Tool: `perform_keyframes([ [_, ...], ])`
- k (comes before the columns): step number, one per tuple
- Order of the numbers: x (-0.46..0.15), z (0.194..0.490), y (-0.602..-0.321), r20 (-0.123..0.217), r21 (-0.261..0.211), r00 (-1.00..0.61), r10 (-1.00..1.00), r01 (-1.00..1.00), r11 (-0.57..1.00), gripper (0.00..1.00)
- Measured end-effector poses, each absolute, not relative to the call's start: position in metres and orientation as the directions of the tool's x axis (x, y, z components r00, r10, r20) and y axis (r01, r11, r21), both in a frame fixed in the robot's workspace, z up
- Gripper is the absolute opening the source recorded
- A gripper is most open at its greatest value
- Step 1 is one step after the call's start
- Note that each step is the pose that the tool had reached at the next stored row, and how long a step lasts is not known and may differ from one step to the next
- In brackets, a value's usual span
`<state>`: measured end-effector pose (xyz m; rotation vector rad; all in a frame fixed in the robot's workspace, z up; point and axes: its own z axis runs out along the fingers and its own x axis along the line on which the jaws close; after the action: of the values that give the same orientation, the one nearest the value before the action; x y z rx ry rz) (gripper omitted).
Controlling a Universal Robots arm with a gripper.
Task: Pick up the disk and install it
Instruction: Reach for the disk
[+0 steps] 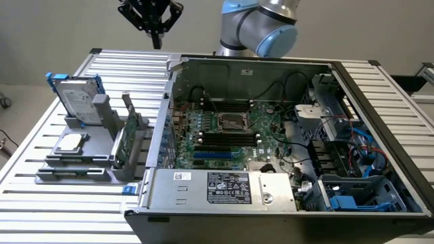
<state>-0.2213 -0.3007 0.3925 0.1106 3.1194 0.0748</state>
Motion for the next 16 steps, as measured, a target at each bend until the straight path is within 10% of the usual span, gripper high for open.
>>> perform_keyframes([
  [16, -0.294, 0.392, -0.285, -0.015, 0.048, -0.997, 0.071, 0.07, 0.996, 0.11],
])
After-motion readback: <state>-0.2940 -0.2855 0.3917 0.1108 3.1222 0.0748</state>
